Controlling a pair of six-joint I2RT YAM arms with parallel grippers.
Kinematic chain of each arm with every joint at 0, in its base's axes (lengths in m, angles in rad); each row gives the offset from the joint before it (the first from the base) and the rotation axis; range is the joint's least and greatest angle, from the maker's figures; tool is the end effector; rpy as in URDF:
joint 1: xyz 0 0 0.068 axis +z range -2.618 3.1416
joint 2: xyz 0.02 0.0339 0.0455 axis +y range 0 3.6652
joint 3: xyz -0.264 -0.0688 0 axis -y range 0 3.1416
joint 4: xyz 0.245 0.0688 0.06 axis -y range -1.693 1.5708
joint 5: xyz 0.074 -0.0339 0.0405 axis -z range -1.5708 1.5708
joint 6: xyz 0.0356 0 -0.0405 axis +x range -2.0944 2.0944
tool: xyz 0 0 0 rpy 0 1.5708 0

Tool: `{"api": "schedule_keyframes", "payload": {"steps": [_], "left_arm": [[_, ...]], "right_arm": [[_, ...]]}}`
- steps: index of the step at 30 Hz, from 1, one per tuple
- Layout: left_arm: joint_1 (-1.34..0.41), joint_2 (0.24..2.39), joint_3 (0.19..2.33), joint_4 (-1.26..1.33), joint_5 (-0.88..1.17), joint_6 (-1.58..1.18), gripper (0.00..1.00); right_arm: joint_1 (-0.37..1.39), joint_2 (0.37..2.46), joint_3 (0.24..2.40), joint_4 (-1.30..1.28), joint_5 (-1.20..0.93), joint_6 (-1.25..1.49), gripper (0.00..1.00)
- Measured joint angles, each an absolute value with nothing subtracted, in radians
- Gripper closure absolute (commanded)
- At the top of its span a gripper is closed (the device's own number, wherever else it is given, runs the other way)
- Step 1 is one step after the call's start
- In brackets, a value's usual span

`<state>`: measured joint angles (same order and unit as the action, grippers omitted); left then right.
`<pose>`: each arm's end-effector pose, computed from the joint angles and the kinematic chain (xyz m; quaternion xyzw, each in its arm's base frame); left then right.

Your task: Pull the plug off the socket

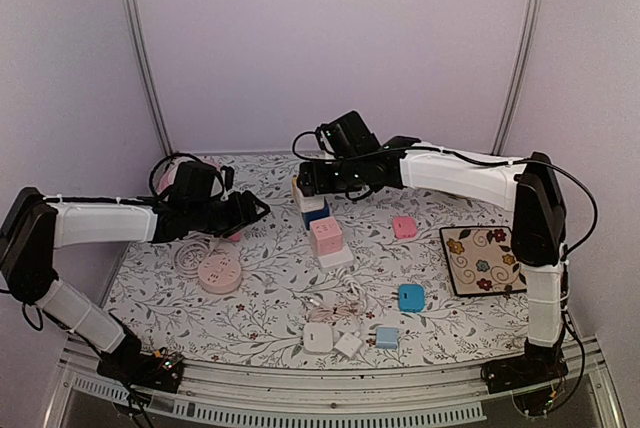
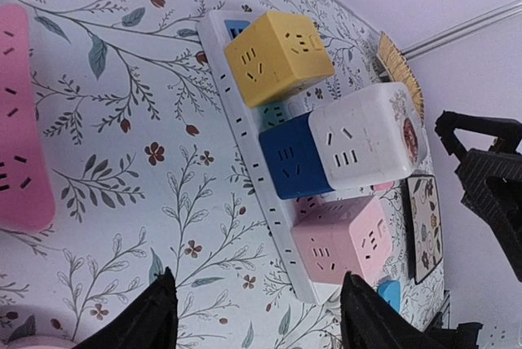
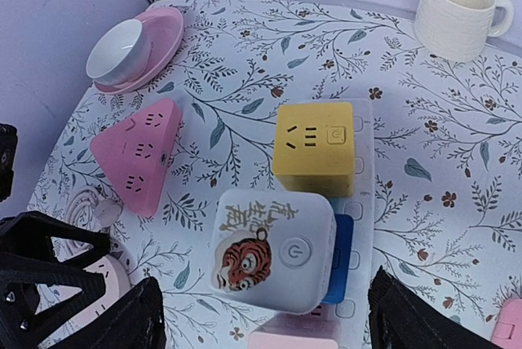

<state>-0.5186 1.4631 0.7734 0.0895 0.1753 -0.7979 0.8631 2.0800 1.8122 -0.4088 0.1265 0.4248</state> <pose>0.2651 -0.1585 0.2048 -0.0822 0.8782 -0.3455 0.3202 0.3194 0.3664 0.2686 -0.1690 0.8843 0.2135 0.3793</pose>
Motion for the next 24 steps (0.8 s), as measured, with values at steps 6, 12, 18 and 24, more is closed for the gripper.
{"api": "schedule_keyframes", "payload": {"steps": [6, 12, 18, 24], "left_arm": [[-0.514, 1.462, 0.769, 0.094, 0.175, -0.805, 0.32], [-0.513, 1.462, 0.763, 0.108, 0.175, -0.812, 0.32], [-0.512, 1.462, 0.76, 0.116, 0.176, -0.813, 0.32], [-0.51, 1.468, 0.76, 0.137, 0.205, -0.817, 0.32]], "right_arm": [[0.888, 2.196, 1.957, -0.479, 0.181, 0.406, 0.11], [0.892, 2.28, 2.059, -0.542, 0.212, 0.389, 0.19], [0.896, 2.313, 2.09, -0.567, 0.219, 0.376, 0.41], [0.897, 2.313, 2.093, -0.576, 0.223, 0.361, 0.65]]}}
